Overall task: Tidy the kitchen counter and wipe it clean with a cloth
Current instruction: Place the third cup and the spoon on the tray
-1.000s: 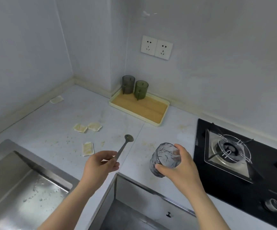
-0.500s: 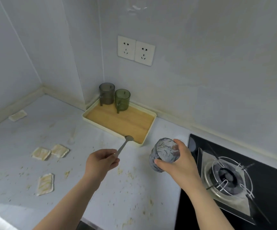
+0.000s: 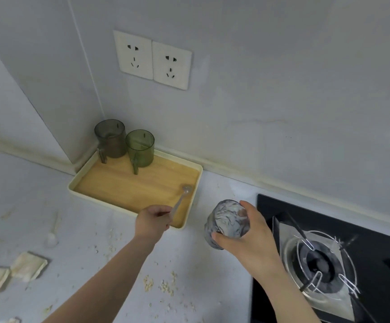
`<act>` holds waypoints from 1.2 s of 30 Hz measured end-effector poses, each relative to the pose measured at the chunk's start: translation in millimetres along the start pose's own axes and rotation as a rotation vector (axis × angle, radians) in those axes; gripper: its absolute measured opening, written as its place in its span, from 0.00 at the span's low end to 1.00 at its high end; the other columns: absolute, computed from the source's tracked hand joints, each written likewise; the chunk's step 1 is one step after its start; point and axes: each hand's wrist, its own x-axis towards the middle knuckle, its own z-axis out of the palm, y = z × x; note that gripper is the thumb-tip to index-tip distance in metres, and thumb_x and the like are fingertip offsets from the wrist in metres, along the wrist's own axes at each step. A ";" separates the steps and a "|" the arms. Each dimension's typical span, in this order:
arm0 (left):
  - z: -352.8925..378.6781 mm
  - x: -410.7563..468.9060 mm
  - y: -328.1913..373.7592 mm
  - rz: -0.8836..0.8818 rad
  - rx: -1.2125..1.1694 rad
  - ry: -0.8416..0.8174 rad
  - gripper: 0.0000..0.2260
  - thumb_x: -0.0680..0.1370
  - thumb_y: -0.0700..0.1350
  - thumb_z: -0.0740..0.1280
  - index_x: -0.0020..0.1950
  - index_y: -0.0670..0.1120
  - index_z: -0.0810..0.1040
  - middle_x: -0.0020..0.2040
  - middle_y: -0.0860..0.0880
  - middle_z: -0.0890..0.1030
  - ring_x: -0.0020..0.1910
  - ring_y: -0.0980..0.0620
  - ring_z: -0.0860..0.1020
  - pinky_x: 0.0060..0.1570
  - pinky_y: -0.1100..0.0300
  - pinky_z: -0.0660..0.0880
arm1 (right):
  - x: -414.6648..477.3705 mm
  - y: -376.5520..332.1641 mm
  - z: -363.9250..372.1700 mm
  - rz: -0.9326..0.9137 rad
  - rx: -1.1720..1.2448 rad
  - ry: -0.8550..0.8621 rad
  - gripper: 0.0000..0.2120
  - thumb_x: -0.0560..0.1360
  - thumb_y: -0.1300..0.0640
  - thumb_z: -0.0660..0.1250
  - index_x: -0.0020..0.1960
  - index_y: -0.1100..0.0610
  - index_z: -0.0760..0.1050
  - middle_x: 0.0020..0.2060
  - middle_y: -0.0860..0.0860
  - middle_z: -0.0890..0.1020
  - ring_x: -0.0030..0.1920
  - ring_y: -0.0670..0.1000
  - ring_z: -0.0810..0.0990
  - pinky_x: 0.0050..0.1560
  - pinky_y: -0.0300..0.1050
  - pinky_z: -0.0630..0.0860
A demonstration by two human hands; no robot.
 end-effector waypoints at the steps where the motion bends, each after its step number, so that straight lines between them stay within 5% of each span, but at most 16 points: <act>1: 3.2 5.8 -1.1 0.017 0.055 -0.004 0.06 0.74 0.38 0.68 0.47 0.46 0.83 0.37 0.49 0.82 0.36 0.52 0.78 0.41 0.59 0.77 | 1.5 -0.5 0.9 0.003 0.003 0.009 0.44 0.60 0.52 0.80 0.70 0.46 0.63 0.53 0.35 0.68 0.52 0.33 0.71 0.40 0.21 0.68; 7: 17.2 27.8 -7.4 0.176 0.376 -0.116 0.07 0.77 0.39 0.65 0.50 0.49 0.81 0.44 0.52 0.80 0.44 0.55 0.76 0.37 0.68 0.68 | 15.2 -1.4 11.9 0.056 -0.028 0.026 0.45 0.59 0.50 0.80 0.71 0.46 0.62 0.55 0.38 0.68 0.53 0.39 0.72 0.45 0.27 0.68; 12: 14.1 30.5 -19.0 0.271 0.539 -0.199 0.13 0.76 0.37 0.61 0.33 0.49 0.73 0.33 0.50 0.75 0.36 0.53 0.71 0.28 0.72 0.63 | 20.6 -0.9 26.8 0.086 -0.044 0.021 0.45 0.58 0.49 0.80 0.70 0.45 0.62 0.58 0.40 0.69 0.55 0.39 0.72 0.46 0.28 0.70; 15: 1.7 28.1 -24.0 0.320 0.500 -0.181 0.09 0.77 0.39 0.63 0.43 0.50 0.79 0.39 0.53 0.79 0.40 0.56 0.75 0.35 0.73 0.66 | 25.4 -5.5 37.0 0.068 -0.092 -0.006 0.46 0.58 0.47 0.80 0.71 0.45 0.62 0.60 0.42 0.70 0.58 0.42 0.72 0.54 0.36 0.74; 18: -20.7 26.1 -28.2 0.369 0.435 -0.089 0.09 0.78 0.39 0.64 0.54 0.47 0.82 0.49 0.55 0.81 0.49 0.57 0.78 0.47 0.66 0.71 | 35.8 -17.5 50.7 0.032 -0.118 -0.039 0.44 0.59 0.47 0.80 0.69 0.44 0.62 0.58 0.41 0.70 0.56 0.41 0.73 0.52 0.35 0.74; 25: -77.5 36.3 -28.9 0.372 0.408 0.080 0.12 0.77 0.36 0.64 0.58 0.45 0.81 0.55 0.53 0.80 0.53 0.55 0.78 0.51 0.66 0.69 | 80.6 -54.5 91.1 -0.041 -0.171 -0.086 0.44 0.61 0.47 0.79 0.72 0.47 0.61 0.58 0.43 0.69 0.60 0.44 0.71 0.58 0.41 0.73; 36: -100.6 48.2 -37.2 0.310 0.314 0.104 0.13 0.78 0.37 0.64 0.61 0.45 0.78 0.54 0.51 0.78 0.51 0.55 0.77 0.48 0.66 0.70 | 166.3 -93.8 152.8 -0.117 -0.268 -0.026 0.45 0.61 0.45 0.77 0.72 0.52 0.60 0.62 0.51 0.70 0.62 0.52 0.72 0.61 0.48 0.73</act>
